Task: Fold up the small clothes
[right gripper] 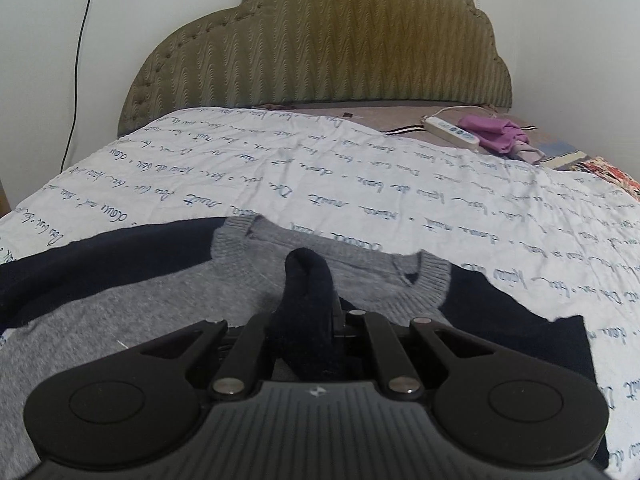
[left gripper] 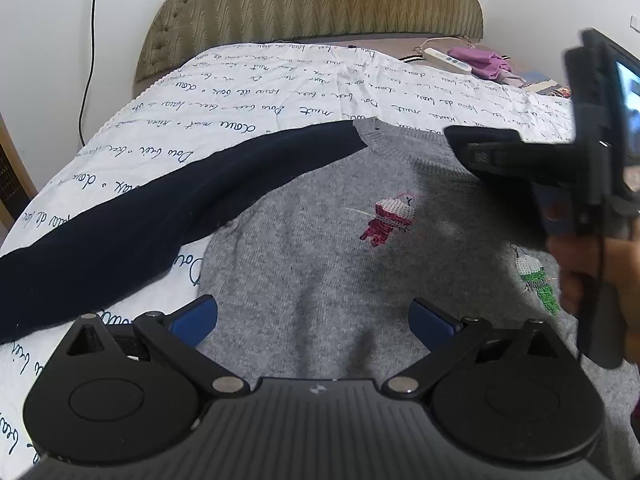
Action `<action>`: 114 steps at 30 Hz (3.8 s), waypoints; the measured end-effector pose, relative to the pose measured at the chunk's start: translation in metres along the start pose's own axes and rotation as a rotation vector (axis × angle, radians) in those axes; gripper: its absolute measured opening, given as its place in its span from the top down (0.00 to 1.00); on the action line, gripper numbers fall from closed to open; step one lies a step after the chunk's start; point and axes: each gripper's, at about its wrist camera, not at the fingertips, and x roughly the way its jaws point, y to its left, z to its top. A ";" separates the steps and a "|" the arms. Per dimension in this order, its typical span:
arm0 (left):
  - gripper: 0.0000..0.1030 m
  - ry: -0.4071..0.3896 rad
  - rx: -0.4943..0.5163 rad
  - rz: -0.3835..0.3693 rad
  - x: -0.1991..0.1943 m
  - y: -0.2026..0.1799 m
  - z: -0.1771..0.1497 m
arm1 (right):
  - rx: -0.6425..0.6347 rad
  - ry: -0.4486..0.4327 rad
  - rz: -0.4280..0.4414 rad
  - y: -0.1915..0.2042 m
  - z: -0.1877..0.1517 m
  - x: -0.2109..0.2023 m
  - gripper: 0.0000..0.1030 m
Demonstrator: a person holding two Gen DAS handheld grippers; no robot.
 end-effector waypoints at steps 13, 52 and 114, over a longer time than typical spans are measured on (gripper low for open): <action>0.00 -0.026 -0.009 0.067 -0.008 0.019 -0.003 | -0.061 0.017 0.023 0.045 0.010 0.031 0.93; 0.00 -0.026 -0.107 0.201 -0.028 0.065 -0.013 | 0.155 0.145 0.282 0.029 -0.015 0.007 0.25; 0.95 -0.421 -0.708 0.429 -0.040 0.272 0.099 | 0.064 -0.005 0.199 -0.023 -0.061 -0.103 0.17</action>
